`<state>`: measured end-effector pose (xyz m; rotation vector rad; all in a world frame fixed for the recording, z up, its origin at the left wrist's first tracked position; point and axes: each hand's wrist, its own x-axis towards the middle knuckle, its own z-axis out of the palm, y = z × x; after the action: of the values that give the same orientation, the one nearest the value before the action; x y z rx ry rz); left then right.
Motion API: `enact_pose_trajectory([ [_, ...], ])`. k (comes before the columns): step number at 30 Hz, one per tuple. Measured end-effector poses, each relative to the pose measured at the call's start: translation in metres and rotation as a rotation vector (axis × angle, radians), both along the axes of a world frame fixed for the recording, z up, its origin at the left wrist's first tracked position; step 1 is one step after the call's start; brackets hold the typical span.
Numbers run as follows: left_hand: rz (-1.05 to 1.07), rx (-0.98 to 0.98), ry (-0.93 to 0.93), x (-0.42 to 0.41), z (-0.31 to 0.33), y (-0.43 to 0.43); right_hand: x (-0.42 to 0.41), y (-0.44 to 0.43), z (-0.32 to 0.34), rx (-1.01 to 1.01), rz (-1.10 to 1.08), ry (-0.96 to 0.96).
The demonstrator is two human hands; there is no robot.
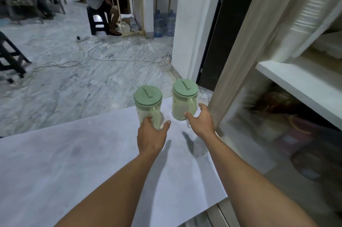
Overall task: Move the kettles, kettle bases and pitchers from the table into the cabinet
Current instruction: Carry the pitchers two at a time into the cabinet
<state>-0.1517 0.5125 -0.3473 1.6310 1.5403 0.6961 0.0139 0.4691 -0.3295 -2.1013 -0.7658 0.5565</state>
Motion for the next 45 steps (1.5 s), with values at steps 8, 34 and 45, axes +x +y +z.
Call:
enact_pose_trajectory([
  [8,0.102,-0.043,-0.142,0.017,-0.016,0.026,0.013,0.040,-0.033,0.078,-0.073,0.173],
  [34,0.015,0.166,-0.237,-0.029,0.083,0.025,-0.034,0.000,0.057,0.300,-0.149,0.076],
  [45,-0.248,0.258,-0.320,-0.091,0.199,-0.034,-0.109,-0.104,0.185,0.407,-0.348,-0.047],
])
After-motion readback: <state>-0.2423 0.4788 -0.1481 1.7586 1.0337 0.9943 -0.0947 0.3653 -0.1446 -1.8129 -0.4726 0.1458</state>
